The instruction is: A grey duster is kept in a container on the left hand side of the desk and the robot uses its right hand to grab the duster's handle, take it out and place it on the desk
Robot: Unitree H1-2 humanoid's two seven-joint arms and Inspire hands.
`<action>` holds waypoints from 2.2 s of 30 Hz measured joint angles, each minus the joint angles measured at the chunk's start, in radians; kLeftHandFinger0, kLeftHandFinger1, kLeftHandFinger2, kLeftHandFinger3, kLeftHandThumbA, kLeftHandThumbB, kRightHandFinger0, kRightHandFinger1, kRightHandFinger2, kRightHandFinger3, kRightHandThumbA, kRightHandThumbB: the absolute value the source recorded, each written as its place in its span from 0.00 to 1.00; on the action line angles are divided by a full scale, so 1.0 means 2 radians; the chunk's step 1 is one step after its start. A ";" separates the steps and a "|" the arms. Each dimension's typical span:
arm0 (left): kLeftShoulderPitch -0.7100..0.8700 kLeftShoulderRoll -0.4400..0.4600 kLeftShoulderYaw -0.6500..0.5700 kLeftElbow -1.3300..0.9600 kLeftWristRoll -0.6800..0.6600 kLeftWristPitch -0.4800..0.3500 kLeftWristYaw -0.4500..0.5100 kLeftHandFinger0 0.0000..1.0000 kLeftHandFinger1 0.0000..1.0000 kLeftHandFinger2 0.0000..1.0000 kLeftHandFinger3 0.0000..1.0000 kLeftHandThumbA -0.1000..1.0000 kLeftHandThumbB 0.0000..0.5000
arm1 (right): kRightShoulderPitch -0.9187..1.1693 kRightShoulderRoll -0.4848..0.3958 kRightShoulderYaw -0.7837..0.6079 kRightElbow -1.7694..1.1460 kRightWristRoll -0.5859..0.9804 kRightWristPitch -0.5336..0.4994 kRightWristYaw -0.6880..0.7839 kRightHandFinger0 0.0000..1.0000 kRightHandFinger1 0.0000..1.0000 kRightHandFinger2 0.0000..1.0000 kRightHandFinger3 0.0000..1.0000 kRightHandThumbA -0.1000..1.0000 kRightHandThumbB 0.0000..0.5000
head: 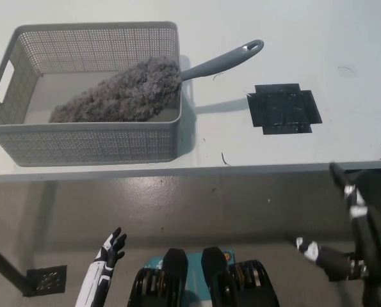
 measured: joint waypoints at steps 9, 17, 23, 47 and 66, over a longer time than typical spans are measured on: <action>0.000 0.000 0.000 0.003 0.001 0.000 0.000 1.00 1.00 1.00 1.00 1.00 0.29 | -0.151 -0.007 0.004 -0.061 -0.096 0.056 0.064 1.00 1.00 1.00 1.00 0.82 1.00; 0.000 0.000 0.000 0.005 0.001 0.000 0.000 1.00 1.00 1.00 1.00 1.00 0.33 | -0.276 -0.005 0.026 -0.049 -0.177 0.097 0.124 1.00 1.00 1.00 1.00 0.89 1.00; -0.001 0.000 0.000 0.007 0.001 0.000 0.000 1.00 1.00 1.00 1.00 1.00 0.32 | -0.349 -0.005 0.053 -0.003 -0.231 0.127 0.164 1.00 1.00 1.00 1.00 0.84 1.00; -0.014 0.017 -0.009 -0.001 0.004 -0.031 0.000 1.00 1.00 1.00 1.00 1.00 0.31 | -0.592 0.001 0.212 0.360 -0.384 0.297 0.288 1.00 1.00 1.00 1.00 0.90 1.00; -0.019 0.023 -0.021 0.002 0.002 -0.032 -0.005 1.00 1.00 1.00 1.00 1.00 0.38 | -0.611 -0.018 0.142 0.273 -0.279 0.331 0.392 1.00 1.00 1.00 1.00 1.00 0.98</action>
